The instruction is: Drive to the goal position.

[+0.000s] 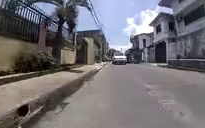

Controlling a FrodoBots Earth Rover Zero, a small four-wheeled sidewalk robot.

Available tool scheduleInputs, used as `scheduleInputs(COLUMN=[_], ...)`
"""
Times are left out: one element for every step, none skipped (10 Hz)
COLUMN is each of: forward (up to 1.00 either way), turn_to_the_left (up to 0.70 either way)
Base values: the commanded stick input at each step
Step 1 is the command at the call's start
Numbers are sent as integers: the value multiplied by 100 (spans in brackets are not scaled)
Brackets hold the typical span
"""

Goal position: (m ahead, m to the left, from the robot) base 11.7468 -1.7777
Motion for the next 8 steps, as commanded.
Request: scheduleInputs(forward=[0,0,0,0,3,37,86,100], turn_to_the_left=[0,0,0,0,0,0,0,-1])
